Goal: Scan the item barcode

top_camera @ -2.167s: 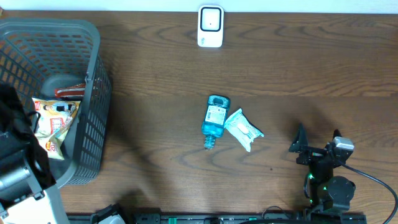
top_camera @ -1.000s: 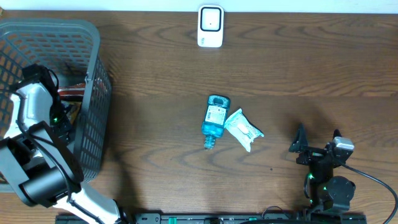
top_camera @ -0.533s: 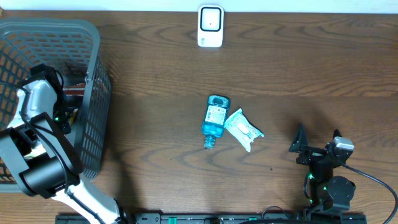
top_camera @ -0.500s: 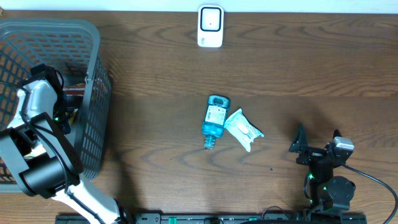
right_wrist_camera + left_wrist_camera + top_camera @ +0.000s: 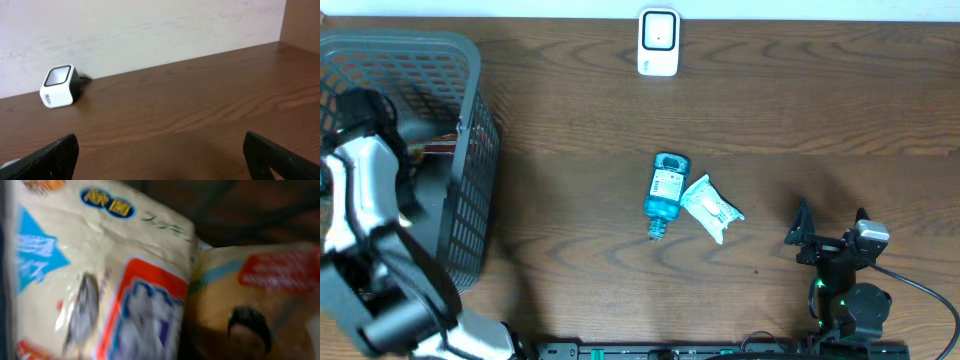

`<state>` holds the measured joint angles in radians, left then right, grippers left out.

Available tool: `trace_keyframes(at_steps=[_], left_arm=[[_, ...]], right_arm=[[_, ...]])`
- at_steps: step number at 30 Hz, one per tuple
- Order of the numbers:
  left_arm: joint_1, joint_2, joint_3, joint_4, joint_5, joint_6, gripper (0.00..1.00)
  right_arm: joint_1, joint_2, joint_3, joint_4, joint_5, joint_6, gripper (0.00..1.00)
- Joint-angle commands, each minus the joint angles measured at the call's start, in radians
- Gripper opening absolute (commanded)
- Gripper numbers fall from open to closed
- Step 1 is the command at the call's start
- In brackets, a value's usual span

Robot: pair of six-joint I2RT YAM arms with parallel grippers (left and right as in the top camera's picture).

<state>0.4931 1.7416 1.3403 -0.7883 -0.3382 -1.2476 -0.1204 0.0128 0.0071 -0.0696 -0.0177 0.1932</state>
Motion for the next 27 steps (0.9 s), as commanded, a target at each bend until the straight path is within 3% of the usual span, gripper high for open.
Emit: trace_keyframes(at_steps=[1,6,12,16,20,21,22,23,24,25,27], left_arm=[[0.001,-0.105,0.016,0.012,-0.005,0.066,0.07],[0.001,-0.185,0.016,0.042,0.137,0.085,0.07],[-0.001,-0.32,0.016,0.222,0.4,0.182,0.07],[-0.001,-0.434,0.016,0.289,0.418,0.181,0.07],[-0.001,-0.51,0.016,0.259,0.317,0.18,0.08],[-0.001,-0.512,0.016,0.241,0.291,0.175,0.17],[-0.001,-0.51,0.016,0.211,0.26,0.158,0.36],[-0.001,-0.504,0.016,0.174,0.234,0.122,0.62],[-0.001,-0.491,0.016,0.129,0.212,0.068,0.79],[-0.001,-0.476,0.016,0.088,0.199,0.021,0.91],[-0.001,-0.435,0.014,0.026,0.196,-0.053,0.99]], right_arm=[[-0.005,-0.003,-0.002,-0.003,0.008,-0.011,0.99],[-0.005,-0.003,-0.002,-0.003,0.008,-0.011,0.99],[-0.005,-0.003,-0.002,-0.003,0.008,-0.011,0.99],[-0.005,-0.003,-0.002,-0.003,0.008,-0.011,0.99],[-0.005,-0.003,-0.002,-0.003,0.008,-0.011,0.99],[-0.005,-0.003,-0.002,-0.003,0.008,-0.011,0.99],[-0.005,-0.003,-0.002,-0.003,0.008,-0.011,0.99],[-0.005,-0.003,-0.002,-0.003,0.008,-0.011,0.99],[-0.005,-0.003,-0.002,-0.003,0.008,-0.011,0.99],[-0.005,-0.003,-0.002,-0.003,0.008,-0.011,0.99],[-0.005,-0.003,-0.002,-0.003,0.008,-0.011,0.99]])
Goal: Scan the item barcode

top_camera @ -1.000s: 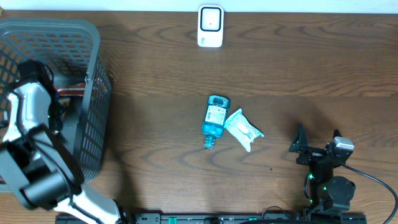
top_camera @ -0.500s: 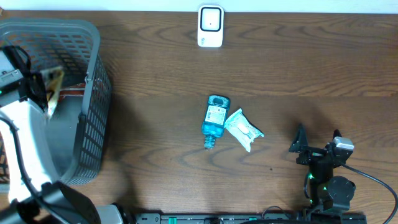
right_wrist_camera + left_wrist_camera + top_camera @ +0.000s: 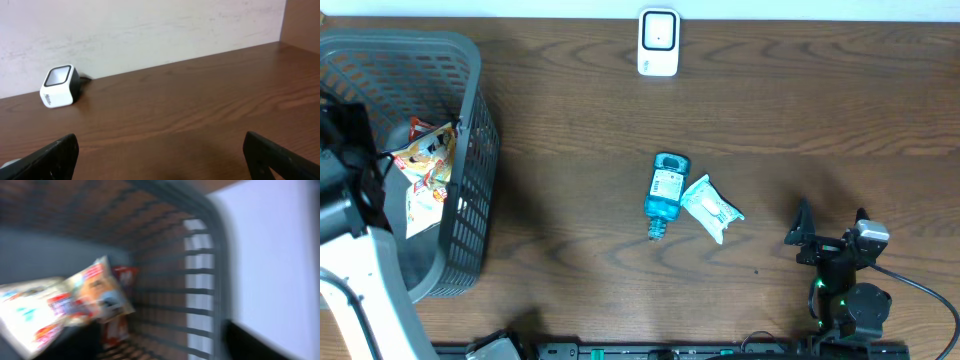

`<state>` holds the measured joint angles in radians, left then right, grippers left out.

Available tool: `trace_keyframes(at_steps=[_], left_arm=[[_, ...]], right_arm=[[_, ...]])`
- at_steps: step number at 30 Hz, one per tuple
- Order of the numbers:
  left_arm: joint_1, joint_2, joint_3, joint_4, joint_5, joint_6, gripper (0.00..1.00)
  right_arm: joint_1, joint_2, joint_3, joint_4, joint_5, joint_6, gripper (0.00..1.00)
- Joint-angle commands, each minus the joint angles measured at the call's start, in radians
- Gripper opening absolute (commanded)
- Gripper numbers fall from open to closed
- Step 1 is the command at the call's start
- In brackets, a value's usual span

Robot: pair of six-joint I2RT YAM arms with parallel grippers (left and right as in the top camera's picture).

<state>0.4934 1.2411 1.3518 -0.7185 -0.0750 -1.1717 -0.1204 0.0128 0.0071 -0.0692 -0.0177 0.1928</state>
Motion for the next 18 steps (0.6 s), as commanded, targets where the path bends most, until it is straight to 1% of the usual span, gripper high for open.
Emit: trace_keyframes(at_steps=[1,2,3,4,6,7,10,11,13,14,18], left_arm=[[-0.002,0.092,0.002,-0.064,-0.062,-0.135,1.0],[-0.002,0.116,0.002,-0.076,-0.046,-0.117,1.0],[-0.002,0.143,0.002,-0.085,-0.024,-0.047,1.0],[-0.002,0.169,0.002,-0.082,-0.01,0.049,1.0],[-0.002,0.228,0.002,-0.045,0.008,0.314,1.0],[-0.002,0.248,0.002,-0.035,0.008,0.407,0.99],[-0.001,0.336,0.002,-0.023,-0.008,0.801,0.98],[-0.001,0.363,0.002,-0.024,-0.018,0.883,0.98],[-0.002,0.423,0.001,-0.029,-0.019,1.026,0.98],[-0.002,0.456,0.001,-0.034,-0.019,1.072,0.98],[-0.002,0.566,0.001,-0.056,0.016,1.078,0.98]], right_arm=[[-0.005,-0.003,-0.002,-0.003,0.008,-0.011,0.99],[-0.005,-0.003,-0.002,-0.003,0.008,-0.011,0.99],[-0.005,-0.003,-0.002,-0.003,0.008,-0.011,0.99],[-0.005,-0.003,-0.002,-0.003,0.008,-0.011,0.99],[-0.005,-0.003,-0.002,-0.003,0.008,-0.011,0.99],[-0.005,-0.003,-0.002,-0.003,0.008,-0.011,0.99],[-0.005,-0.003,-0.002,-0.003,0.008,-0.011,0.99],[-0.005,-0.003,-0.002,-0.003,0.008,-0.011,0.99],[-0.005,-0.003,-0.002,-0.003,0.008,-0.011,0.99],[-0.005,-0.003,-0.002,-0.003,0.008,-0.011,0.99],[-0.005,-0.003,-0.002,-0.003,0.008,-0.011,0.99]])
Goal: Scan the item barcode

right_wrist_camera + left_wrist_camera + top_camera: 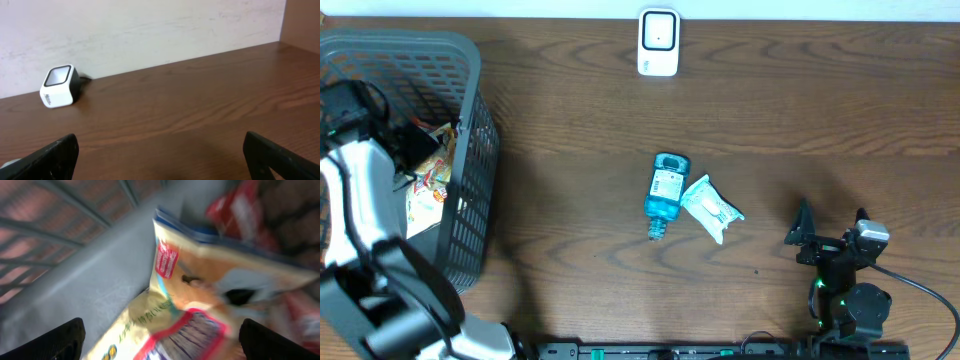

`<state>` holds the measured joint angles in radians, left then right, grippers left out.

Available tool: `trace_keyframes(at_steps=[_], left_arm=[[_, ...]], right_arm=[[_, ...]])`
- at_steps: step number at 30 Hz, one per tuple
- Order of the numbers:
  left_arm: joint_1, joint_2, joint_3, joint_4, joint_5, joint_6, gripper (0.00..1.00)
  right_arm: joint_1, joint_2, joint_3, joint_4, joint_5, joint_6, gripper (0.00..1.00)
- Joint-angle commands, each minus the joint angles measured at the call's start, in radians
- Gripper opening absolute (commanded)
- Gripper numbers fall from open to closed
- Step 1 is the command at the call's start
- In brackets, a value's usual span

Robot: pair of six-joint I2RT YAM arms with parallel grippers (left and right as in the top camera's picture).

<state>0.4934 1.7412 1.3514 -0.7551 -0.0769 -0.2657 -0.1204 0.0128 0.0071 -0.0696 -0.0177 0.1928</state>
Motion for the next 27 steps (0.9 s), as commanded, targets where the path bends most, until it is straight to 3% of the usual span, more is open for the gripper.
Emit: trace_keyframes(at_steps=[1,9,10,12,13,16,22,27], left_arm=[[-0.002,0.092,0.001,-0.037,0.015,0.172,0.98],[-0.002,0.293,-0.008,-0.085,0.061,0.187,0.98],[-0.002,0.329,-0.008,-0.09,0.097,0.187,0.88],[-0.002,0.365,-0.008,-0.097,0.142,0.187,0.48],[-0.002,0.378,-0.008,-0.101,0.163,0.187,0.34],[-0.002,0.397,-0.009,-0.124,0.227,0.187,0.1],[0.0,0.365,0.005,-0.172,0.209,0.22,0.07],[0.016,0.267,0.075,-0.217,0.132,0.121,0.07]], right_arm=[[-0.005,-0.003,-0.002,-0.003,0.008,-0.011,0.99],[-0.005,-0.003,-0.002,-0.003,0.008,-0.011,0.99],[-0.005,-0.003,-0.002,-0.003,0.008,-0.011,0.99],[-0.005,-0.003,-0.002,-0.003,0.008,-0.011,0.99],[-0.005,-0.003,-0.002,-0.003,0.008,-0.011,0.99],[-0.005,-0.003,-0.002,-0.003,0.008,-0.011,0.99],[-0.005,-0.003,-0.002,-0.003,0.008,-0.011,0.99],[-0.005,-0.003,-0.002,-0.003,0.008,-0.011,0.99]])
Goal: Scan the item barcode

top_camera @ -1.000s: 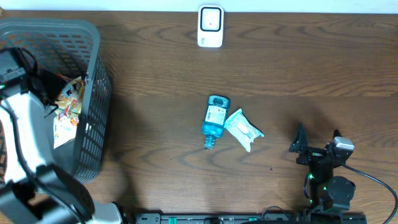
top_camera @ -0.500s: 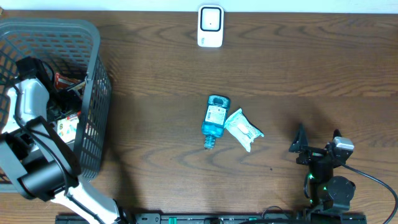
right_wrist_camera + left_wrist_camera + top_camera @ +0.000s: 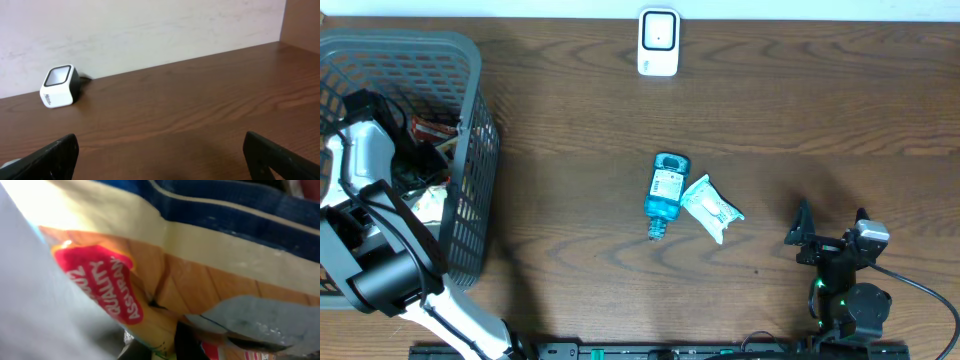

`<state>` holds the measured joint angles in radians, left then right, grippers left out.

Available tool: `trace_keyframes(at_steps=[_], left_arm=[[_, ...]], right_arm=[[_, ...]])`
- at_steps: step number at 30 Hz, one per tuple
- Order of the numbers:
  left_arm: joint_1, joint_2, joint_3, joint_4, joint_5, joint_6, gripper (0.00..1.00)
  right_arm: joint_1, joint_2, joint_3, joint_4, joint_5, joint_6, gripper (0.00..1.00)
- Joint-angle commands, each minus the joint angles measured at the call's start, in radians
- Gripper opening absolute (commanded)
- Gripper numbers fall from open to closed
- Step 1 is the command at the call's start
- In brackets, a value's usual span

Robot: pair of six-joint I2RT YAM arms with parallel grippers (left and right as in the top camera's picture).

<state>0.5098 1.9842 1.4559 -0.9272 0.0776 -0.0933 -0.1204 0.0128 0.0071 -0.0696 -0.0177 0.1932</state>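
Note:
The white barcode scanner (image 3: 658,42) stands at the table's far edge and shows in the right wrist view too, scanner (image 3: 60,86). Snack bags lie in the grey wire basket (image 3: 470,215). My left gripper (image 3: 420,150) is down inside the basket. An orange snack bag (image 3: 200,280) with a red label fills its wrist view from very close. Its fingers are not clearly seen. My right gripper (image 3: 160,165) rests open near the front right, with nothing between its fingers. A blue bottle (image 3: 667,193) and a white packet (image 3: 711,208) lie mid-table.
The basket's tall mesh walls surround the left arm. A red packet (image 3: 430,128) lies in the basket behind the left gripper. Bare wood runs between the bottle and the scanner.
My left gripper was open a little above the snack bags. It is now pressed close against the orange bag, and its fingers have left the view's corners. The right arm is unchanged.
At first my left wrist was close over the bags in the basket. Then it was up at the basket's left side with the bags seen from afar. Then it was back over them, open, and now it is right against the orange bag. Bottle, packet and right arm stayed put.

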Motion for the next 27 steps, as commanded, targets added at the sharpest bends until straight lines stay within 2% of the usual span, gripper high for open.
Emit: trace_keyframes(at_steps=[1,4,13,18,20,23,27], left_arm=[[0.006,-0.012,-0.013,-0.049,-0.022,-0.069,0.07],[0.018,-0.16,0.017,-0.039,-0.022,-0.136,0.07],[0.017,-0.515,0.017,0.052,-0.022,-0.188,0.07],[0.014,-0.69,0.017,0.145,0.002,-0.287,0.07],[0.01,-0.76,0.017,0.194,0.072,-0.316,0.07],[-0.022,-0.843,0.016,0.269,0.26,-0.335,0.07],[-0.135,-0.893,0.016,0.342,0.463,-0.335,0.07]], right_arm=[[-0.005,-0.003,-0.002,-0.003,0.008,-0.011,0.99],[-0.005,-0.003,-0.002,-0.003,0.008,-0.011,0.99],[-0.005,-0.003,-0.002,-0.003,0.008,-0.011,0.99],[-0.005,-0.003,-0.002,-0.003,0.008,-0.011,0.99],[-0.005,-0.003,-0.002,-0.003,0.008,-0.011,0.99],[-0.005,-0.003,-0.002,-0.003,0.008,-0.011,0.99],[-0.005,-0.003,-0.002,-0.003,0.008,-0.011,0.99]])
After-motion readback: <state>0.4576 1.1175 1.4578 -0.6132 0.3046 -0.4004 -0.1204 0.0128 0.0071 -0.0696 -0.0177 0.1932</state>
